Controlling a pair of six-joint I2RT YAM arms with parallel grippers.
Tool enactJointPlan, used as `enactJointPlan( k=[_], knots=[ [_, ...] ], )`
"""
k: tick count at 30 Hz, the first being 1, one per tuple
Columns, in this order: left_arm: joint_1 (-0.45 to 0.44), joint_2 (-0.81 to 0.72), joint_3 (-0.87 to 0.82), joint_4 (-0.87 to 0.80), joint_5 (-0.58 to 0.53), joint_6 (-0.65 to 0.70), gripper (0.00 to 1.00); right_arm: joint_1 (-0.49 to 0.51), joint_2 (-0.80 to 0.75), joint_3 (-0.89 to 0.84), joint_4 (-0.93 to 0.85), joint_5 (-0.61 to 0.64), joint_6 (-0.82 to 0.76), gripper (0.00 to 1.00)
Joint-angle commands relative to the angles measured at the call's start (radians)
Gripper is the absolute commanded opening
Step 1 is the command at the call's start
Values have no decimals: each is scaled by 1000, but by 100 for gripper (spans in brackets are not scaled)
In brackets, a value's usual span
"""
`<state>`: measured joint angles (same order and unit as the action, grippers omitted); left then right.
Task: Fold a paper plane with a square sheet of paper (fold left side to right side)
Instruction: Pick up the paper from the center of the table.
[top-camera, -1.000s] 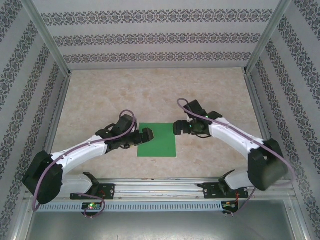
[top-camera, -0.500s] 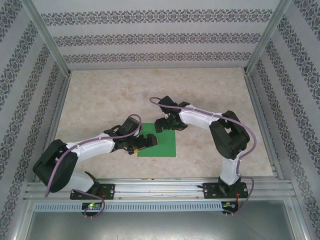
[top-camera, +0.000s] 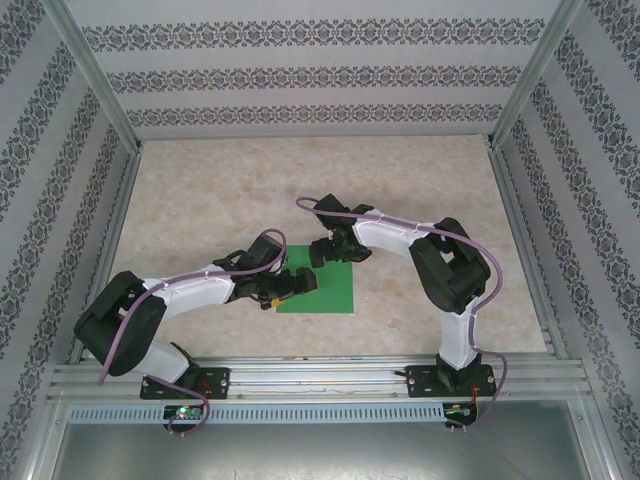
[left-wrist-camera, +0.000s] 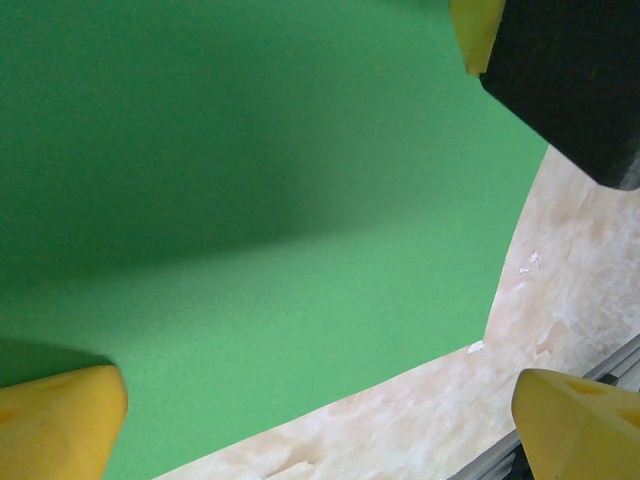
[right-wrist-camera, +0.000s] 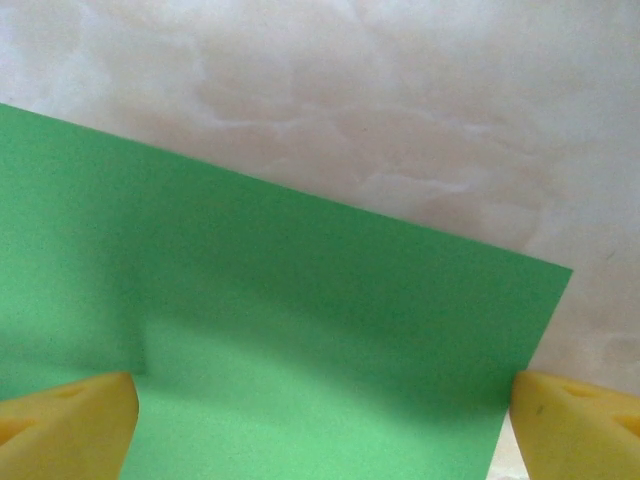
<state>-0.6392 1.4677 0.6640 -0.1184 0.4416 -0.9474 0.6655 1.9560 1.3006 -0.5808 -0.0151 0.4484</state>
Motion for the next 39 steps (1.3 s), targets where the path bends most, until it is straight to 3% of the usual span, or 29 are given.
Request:
enactJointPlan(
  k=[1, 11, 20, 27, 33, 39],
  knots=[
    [9, 22, -10, 8, -20, -14, 100, 45, -2, -10, -26, -75, 30, 94],
    [8, 30, -12, 43, -8, -26, 100, 89, -66, -50, -29, -105, 63, 82],
    [9, 19, -21, 85, -4, -39, 100, 81, -64, -57, 0, -172, 70, 49],
    [9, -49, -25, 71, -49, -14, 100, 51, -110, -107, 56, -237, 69, 30],
    [19, -150, -5, -23, -111, 41, 100, 17, -176, -169, 132, -308, 60, 26],
    [107, -312, -10, -107, -92, 128, 100, -28, -272, -234, 208, -412, 13, 22]
  ],
)
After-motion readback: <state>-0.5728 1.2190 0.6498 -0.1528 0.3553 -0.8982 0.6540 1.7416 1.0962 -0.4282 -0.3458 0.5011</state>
